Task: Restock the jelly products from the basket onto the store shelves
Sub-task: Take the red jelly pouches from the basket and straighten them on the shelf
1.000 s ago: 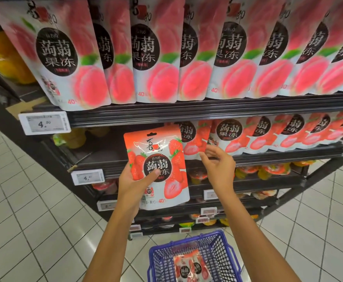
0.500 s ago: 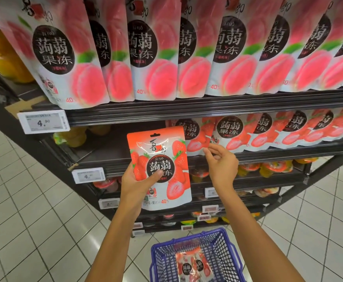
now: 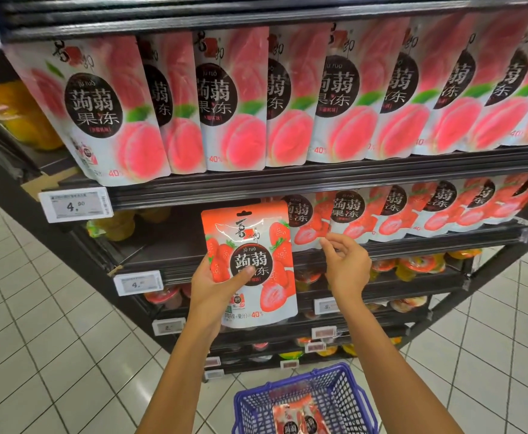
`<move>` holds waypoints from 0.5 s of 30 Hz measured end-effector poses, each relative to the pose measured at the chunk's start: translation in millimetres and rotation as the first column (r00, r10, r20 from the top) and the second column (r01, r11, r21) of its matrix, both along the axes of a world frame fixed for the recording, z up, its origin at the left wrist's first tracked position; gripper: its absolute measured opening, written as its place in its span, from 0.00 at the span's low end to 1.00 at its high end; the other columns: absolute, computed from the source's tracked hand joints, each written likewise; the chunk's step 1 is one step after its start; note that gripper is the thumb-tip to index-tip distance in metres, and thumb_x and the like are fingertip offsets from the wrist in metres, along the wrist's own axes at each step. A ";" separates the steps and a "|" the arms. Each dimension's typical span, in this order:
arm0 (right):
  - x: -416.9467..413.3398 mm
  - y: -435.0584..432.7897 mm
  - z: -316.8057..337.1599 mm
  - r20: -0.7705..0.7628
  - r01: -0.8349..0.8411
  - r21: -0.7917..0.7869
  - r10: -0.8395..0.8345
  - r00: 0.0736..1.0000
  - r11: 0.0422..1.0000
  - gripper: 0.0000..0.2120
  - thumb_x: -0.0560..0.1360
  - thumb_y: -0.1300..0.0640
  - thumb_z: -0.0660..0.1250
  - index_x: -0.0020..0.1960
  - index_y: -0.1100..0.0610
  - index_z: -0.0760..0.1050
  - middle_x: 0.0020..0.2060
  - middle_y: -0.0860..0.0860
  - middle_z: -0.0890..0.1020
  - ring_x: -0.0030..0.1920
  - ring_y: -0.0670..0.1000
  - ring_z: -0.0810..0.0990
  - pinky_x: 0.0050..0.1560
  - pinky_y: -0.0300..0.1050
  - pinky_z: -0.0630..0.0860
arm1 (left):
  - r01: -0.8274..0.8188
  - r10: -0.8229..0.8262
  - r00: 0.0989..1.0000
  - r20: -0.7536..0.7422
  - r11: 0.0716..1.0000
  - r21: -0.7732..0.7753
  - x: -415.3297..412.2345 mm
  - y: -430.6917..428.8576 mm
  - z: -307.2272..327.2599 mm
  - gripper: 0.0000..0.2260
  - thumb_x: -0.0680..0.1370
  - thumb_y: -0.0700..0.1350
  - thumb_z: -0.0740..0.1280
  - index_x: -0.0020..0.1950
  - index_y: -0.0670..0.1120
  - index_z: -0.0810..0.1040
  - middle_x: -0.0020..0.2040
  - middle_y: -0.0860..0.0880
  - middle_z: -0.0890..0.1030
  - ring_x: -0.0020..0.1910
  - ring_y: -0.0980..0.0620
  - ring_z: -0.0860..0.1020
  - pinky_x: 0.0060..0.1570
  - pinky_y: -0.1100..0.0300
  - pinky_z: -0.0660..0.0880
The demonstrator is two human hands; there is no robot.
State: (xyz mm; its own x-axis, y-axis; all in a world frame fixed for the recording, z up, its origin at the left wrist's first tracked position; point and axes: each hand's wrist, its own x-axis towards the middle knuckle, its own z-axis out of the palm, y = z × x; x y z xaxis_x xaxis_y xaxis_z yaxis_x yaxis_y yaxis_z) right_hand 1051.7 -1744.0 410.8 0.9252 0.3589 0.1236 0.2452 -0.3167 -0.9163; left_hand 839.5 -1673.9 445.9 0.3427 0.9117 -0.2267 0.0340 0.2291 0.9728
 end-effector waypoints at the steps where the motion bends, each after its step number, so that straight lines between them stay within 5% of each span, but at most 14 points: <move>1: 1.1 -1.1 0.6 -0.009 0.005 -0.010 -0.005 1.000 1.000 0.05 0.75 0.48 0.72 0.48 0.48 0.83 0.43 0.46 0.86 0.38 0.45 0.81 0.40 0.44 0.76 | 0.003 -0.003 1.000 -0.001 1.000 0.001 0.7 0.1 1.0 0.29 0.59 0.51 0.79 0.59 0.51 0.78 0.52 0.50 0.86 0.51 0.48 0.84 0.50 0.45 0.82; 5: 4.9 -4.9 2.2 -0.016 0.002 -0.032 -0.002 1.000 0.999 0.06 0.75 0.46 0.72 0.48 0.47 0.83 0.44 0.46 0.86 0.38 0.44 0.80 0.43 0.50 0.79 | 0.020 -0.020 1.000 0.009 1.000 0.005 5.0 0.0 4.2 0.29 0.59 0.51 0.79 0.58 0.52 0.78 0.51 0.50 0.86 0.50 0.48 0.85 0.49 0.47 0.82; 15: 1.3 -10.9 6.6 -0.002 0.047 -0.014 -0.047 0.999 0.999 0.08 0.75 0.48 0.71 0.51 0.50 0.83 0.42 0.48 0.86 0.36 0.44 0.79 0.41 0.48 0.79 | 0.070 -0.071 0.997 0.028 0.997 0.032 14.5 -4.3 5.0 0.25 0.61 0.49 0.79 0.56 0.52 0.79 0.49 0.51 0.86 0.48 0.50 0.85 0.43 0.53 0.82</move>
